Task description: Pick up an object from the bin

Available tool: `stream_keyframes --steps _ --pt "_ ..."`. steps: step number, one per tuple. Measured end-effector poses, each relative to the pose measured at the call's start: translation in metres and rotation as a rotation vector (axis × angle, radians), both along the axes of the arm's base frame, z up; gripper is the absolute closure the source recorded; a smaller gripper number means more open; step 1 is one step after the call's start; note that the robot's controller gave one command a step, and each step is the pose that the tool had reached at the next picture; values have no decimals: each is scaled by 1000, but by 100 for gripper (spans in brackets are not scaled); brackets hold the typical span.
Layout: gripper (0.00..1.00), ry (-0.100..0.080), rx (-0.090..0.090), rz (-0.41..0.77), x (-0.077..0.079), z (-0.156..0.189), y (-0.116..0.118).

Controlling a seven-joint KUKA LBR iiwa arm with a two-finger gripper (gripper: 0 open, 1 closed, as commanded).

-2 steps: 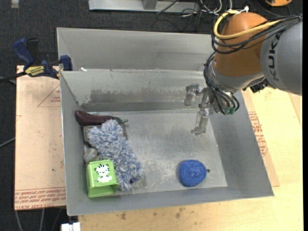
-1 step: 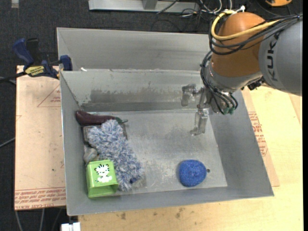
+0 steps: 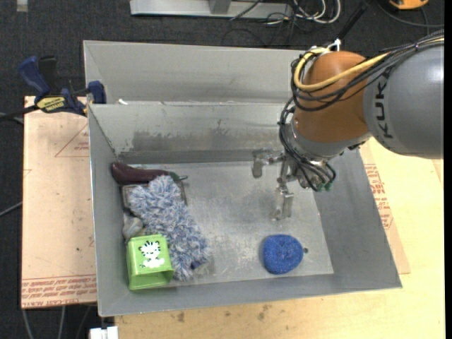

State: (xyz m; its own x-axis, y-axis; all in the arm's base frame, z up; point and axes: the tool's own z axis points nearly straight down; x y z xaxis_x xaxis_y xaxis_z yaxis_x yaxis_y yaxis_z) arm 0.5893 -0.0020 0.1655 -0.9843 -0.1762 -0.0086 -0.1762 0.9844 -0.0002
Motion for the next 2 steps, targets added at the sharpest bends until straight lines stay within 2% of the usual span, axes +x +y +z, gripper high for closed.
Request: stream_keyframes --steps 1,2 --pt "0 3 3 73 -18 -54 -25" --pt "0 11 -3 207 -33 -87 -60"
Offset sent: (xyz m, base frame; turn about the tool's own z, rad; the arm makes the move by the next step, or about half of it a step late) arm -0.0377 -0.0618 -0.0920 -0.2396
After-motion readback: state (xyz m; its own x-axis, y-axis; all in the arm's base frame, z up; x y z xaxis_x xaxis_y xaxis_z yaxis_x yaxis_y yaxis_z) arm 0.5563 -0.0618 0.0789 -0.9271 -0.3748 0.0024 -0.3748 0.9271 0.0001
